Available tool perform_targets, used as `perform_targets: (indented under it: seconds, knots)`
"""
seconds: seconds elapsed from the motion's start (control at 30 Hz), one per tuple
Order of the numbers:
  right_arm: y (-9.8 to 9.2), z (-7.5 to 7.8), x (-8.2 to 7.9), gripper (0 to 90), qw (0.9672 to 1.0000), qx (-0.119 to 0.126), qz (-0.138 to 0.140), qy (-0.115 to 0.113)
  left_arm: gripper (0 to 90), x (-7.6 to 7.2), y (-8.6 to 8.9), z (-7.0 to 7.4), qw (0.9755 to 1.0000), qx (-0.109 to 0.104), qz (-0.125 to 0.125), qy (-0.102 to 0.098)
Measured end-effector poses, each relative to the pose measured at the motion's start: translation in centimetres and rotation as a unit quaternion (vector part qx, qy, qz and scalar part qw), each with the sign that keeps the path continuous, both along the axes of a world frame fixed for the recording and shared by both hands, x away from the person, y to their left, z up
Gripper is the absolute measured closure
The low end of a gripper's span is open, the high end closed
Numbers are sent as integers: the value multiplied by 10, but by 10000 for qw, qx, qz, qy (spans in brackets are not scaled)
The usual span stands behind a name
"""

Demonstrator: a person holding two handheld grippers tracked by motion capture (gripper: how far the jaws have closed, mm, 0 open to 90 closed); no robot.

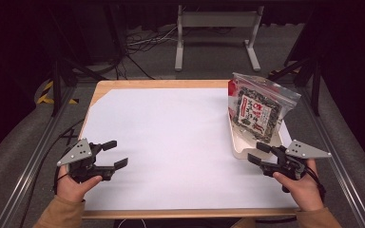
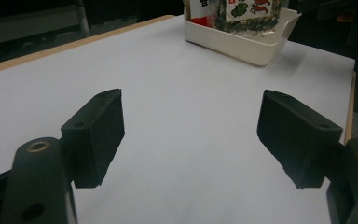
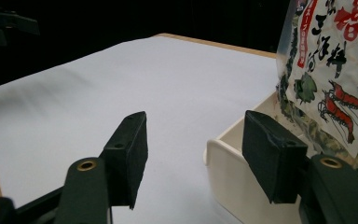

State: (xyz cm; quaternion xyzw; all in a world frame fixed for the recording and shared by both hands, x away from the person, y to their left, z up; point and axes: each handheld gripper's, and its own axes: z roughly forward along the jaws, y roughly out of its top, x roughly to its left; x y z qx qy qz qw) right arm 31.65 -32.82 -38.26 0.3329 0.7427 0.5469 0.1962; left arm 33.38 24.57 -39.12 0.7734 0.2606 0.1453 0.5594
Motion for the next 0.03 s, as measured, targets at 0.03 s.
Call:
perform_targets:
  seconds: [0.03]
  knots:
    - [0,0,0,407,10000,11,-7,-9,238,0,0,0,10000,-1,20,16]
